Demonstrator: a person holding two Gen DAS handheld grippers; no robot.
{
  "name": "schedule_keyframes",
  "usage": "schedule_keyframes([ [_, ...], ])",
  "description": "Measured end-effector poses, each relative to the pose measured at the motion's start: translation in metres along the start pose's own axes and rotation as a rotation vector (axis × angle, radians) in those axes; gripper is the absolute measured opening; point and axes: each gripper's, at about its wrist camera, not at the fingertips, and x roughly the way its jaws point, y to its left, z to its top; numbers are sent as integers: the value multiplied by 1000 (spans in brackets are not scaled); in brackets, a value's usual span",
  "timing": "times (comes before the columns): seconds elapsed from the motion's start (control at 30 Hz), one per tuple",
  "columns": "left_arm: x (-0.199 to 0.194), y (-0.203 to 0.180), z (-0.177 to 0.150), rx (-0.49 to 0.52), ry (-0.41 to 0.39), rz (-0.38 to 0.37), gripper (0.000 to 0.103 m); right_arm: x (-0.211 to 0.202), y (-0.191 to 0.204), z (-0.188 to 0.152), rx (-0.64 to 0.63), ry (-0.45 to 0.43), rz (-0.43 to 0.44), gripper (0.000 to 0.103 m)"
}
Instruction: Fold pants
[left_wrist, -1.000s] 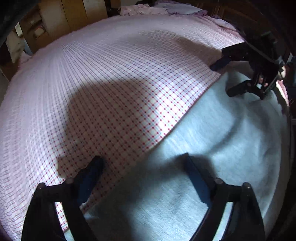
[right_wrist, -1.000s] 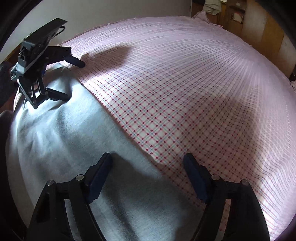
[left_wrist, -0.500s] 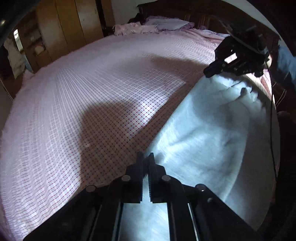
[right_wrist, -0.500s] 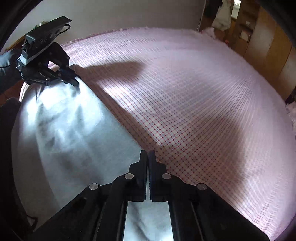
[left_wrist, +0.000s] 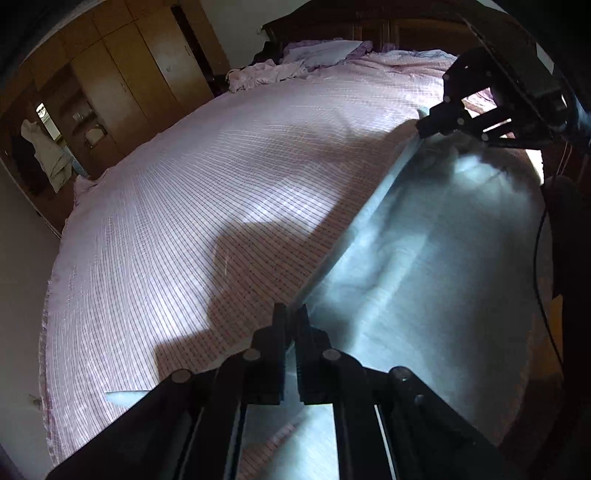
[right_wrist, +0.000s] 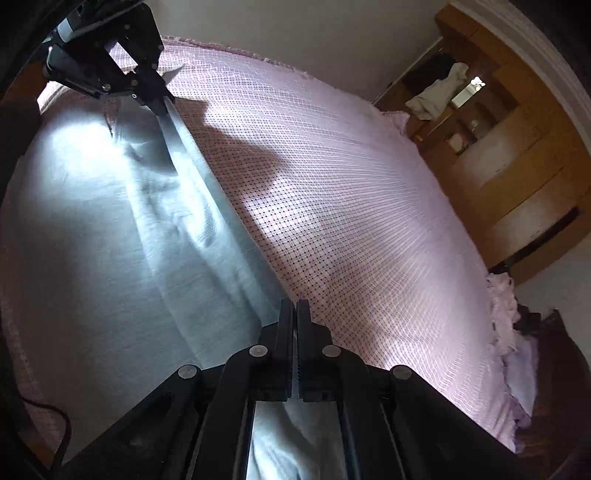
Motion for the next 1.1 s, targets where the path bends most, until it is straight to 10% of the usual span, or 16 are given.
schedule_keyframes([
  [0.83, -37, -115, -70, 246, 122, 6, 4, -72, 164, -49, -229, 46, -301, 0],
  [1.1, -36, -139, -85, 339, 155, 34, 4, -74, 181, -53, -258, 81, -276, 0],
])
